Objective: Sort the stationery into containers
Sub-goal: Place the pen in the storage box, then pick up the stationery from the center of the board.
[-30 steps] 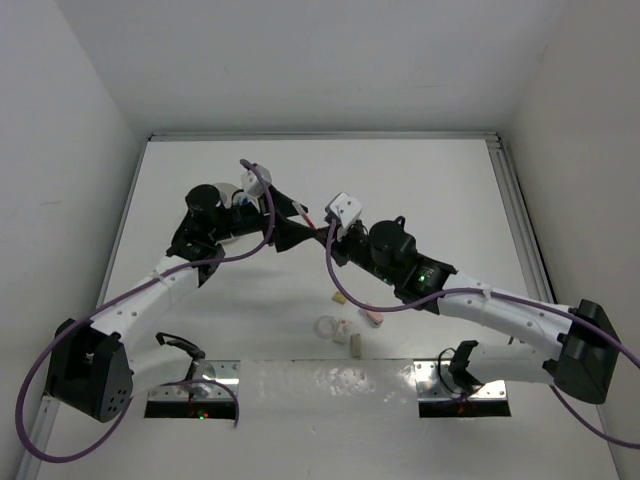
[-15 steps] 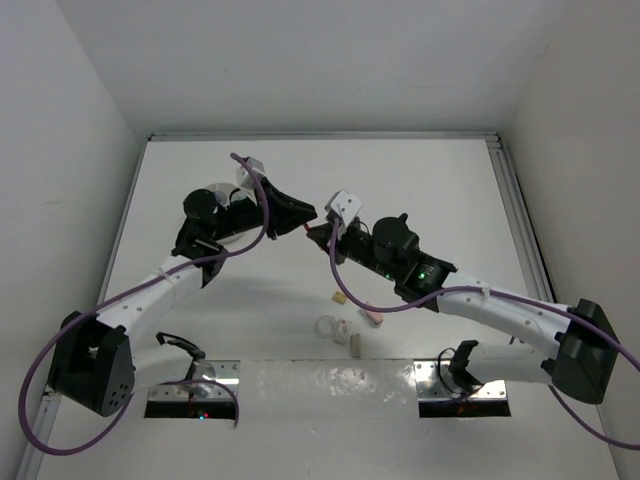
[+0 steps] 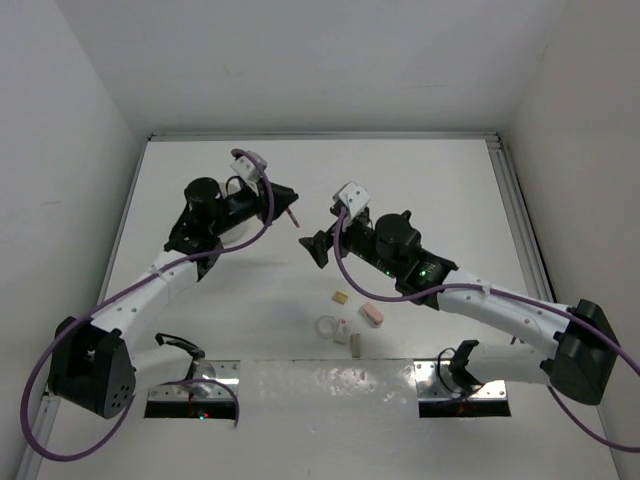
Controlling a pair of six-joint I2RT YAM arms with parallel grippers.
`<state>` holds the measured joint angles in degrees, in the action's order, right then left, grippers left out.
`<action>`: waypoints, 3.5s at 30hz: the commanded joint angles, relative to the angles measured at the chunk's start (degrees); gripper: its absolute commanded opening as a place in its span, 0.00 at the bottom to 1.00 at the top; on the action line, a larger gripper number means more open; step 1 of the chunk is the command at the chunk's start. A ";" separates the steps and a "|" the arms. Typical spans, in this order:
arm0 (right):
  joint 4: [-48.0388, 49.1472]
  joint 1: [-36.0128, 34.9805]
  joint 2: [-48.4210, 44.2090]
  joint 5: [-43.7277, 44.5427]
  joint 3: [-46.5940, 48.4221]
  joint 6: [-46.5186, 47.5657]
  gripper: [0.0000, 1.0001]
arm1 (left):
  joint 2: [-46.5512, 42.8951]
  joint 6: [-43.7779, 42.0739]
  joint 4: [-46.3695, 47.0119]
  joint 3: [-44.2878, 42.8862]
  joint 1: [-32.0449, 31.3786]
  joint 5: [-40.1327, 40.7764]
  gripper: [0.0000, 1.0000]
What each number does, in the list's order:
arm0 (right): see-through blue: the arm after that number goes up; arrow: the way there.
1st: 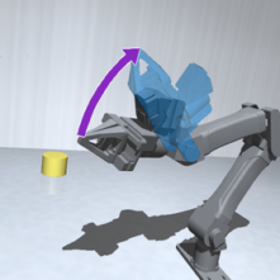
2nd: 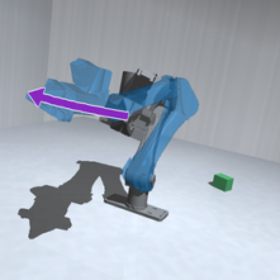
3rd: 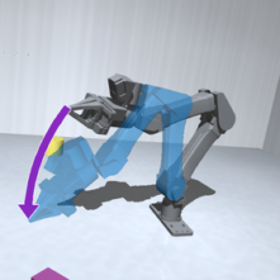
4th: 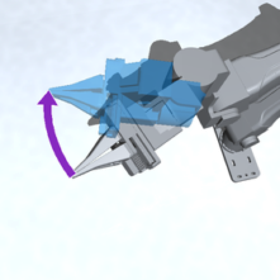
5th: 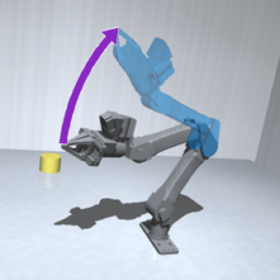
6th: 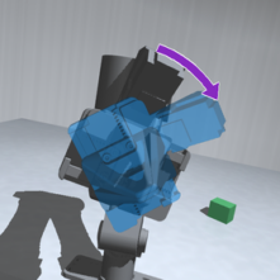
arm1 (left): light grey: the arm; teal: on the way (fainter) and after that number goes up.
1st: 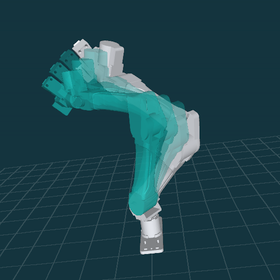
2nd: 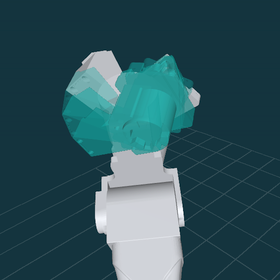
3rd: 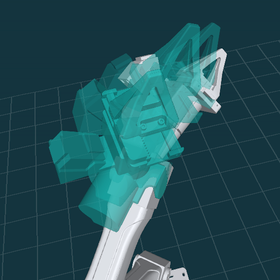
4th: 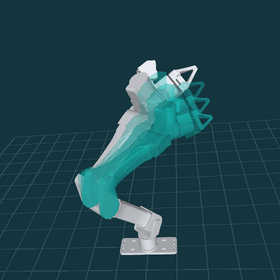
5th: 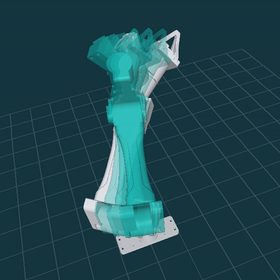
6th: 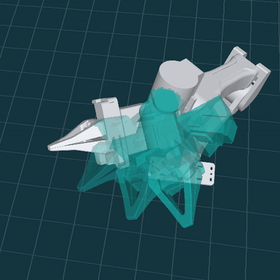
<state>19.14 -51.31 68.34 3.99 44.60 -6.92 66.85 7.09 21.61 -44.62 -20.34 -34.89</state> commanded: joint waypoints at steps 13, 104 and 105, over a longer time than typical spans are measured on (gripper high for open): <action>-0.76 3.14 -2.24 3.66 -1.27 -4.25 0.99 | 2.58 -28.44 -5.79 1.46 7.59 37.27 0.00; -33.20 4.99 -40.21 26.24 -19.46 -17.96 0.77 | 24.03 -38.65 -25.21 2.08 -38.81 22.49 0.00; -33.11 4.99 -40.30 26.33 -19.64 -17.78 0.77 | 23.94 -38.21 -25.04 1.82 -38.73 23.20 0.00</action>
<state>-14.28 -46.00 28.82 28.14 25.04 -25.47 91.83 -30.02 -5.06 -41.78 -58.06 -13.89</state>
